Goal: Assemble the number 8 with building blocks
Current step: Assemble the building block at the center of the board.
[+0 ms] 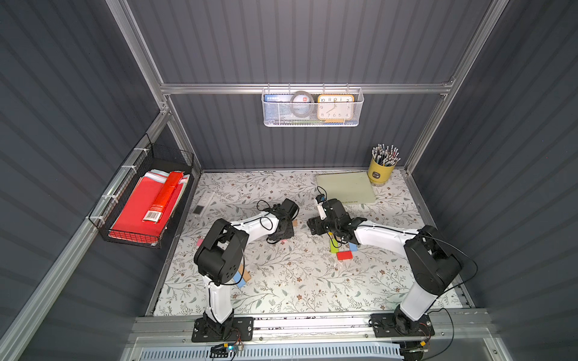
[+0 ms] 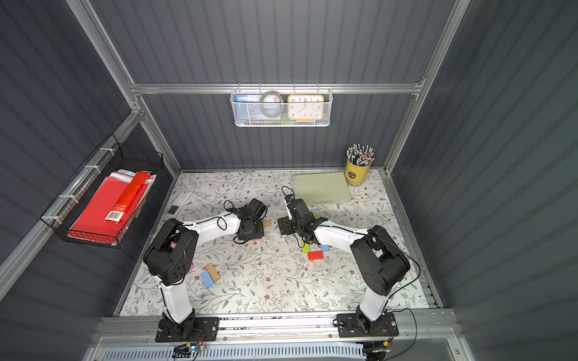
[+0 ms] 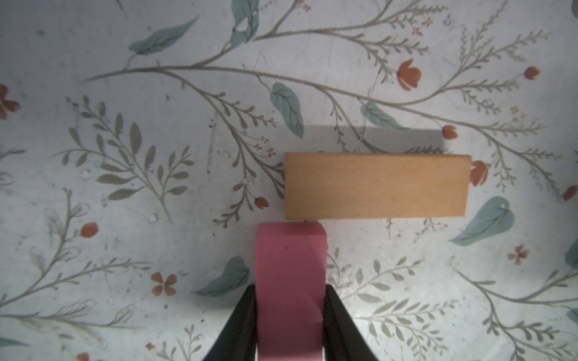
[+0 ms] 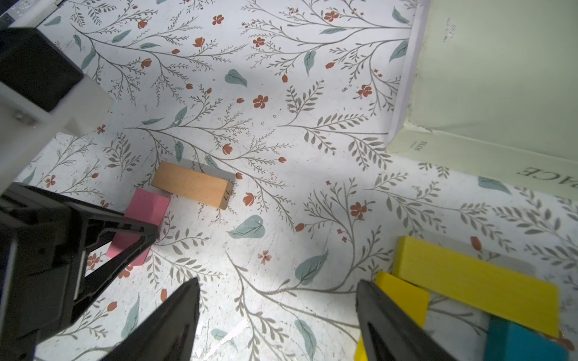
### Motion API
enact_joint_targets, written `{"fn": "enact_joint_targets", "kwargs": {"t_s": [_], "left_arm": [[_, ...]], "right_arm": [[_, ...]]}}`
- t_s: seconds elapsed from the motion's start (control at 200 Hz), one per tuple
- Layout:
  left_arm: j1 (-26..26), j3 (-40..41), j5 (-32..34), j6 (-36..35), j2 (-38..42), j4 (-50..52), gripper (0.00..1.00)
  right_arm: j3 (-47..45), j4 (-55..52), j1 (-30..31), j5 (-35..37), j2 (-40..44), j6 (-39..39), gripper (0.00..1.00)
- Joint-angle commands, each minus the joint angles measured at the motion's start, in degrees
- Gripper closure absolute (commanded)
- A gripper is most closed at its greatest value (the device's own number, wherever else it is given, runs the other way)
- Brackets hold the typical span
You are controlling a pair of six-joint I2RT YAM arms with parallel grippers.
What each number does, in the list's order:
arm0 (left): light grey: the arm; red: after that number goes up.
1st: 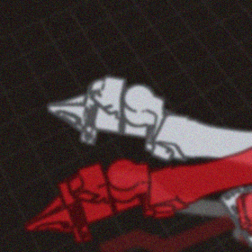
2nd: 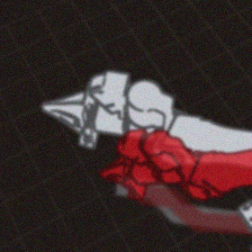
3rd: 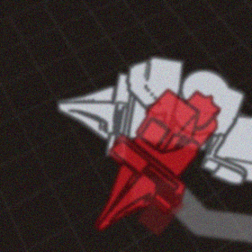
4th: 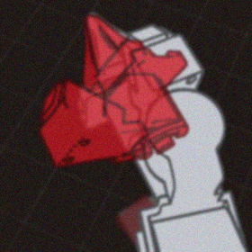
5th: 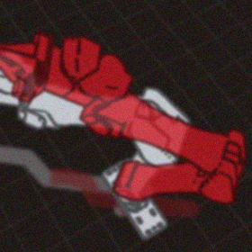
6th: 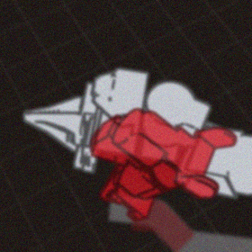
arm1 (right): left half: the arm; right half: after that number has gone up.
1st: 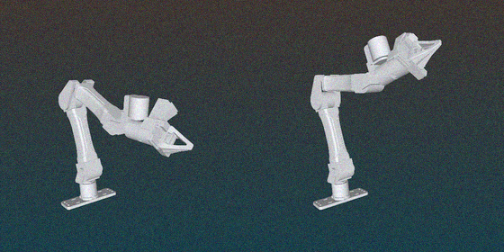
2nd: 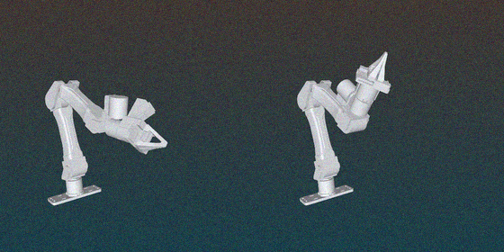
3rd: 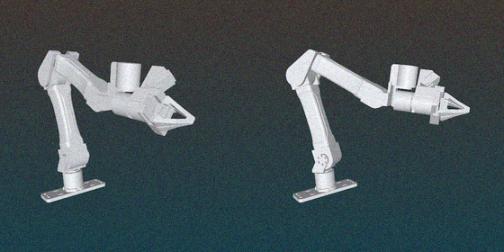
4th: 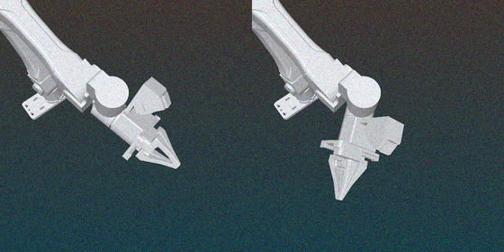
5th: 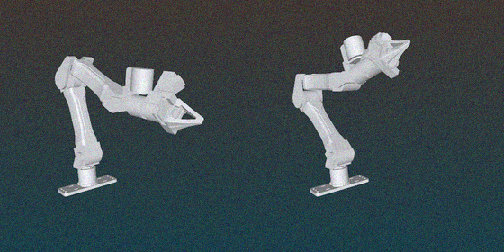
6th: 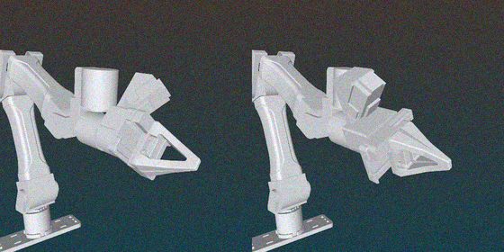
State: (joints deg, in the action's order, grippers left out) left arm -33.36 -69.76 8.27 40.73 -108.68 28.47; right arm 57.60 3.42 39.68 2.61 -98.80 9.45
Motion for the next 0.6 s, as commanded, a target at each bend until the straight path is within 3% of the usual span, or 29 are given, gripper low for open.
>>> {"fn": "enact_joint_targets", "kwargs": {"t_s": [0.0,0.4,0.595], "left_arm": [[-0.3,-0.9,1.0,-1.0,-0.8,1.9,0.65],[-0.3,-0.7,1.9,-0.7,-0.5,1.9,0.59],[-0.3,-0.7,1.7,-0.6,-0.8,1.6,0.67]], "right_arm": [[-0.4,0.2,-0.2,0.0,1.2,0.1,0.17],[-0.3,-0.1,-0.2,0.0,1.3,0.1,0.17],[-0.3,-0.4,-0.2,0.0,1.4,0.0,0.17]]}}
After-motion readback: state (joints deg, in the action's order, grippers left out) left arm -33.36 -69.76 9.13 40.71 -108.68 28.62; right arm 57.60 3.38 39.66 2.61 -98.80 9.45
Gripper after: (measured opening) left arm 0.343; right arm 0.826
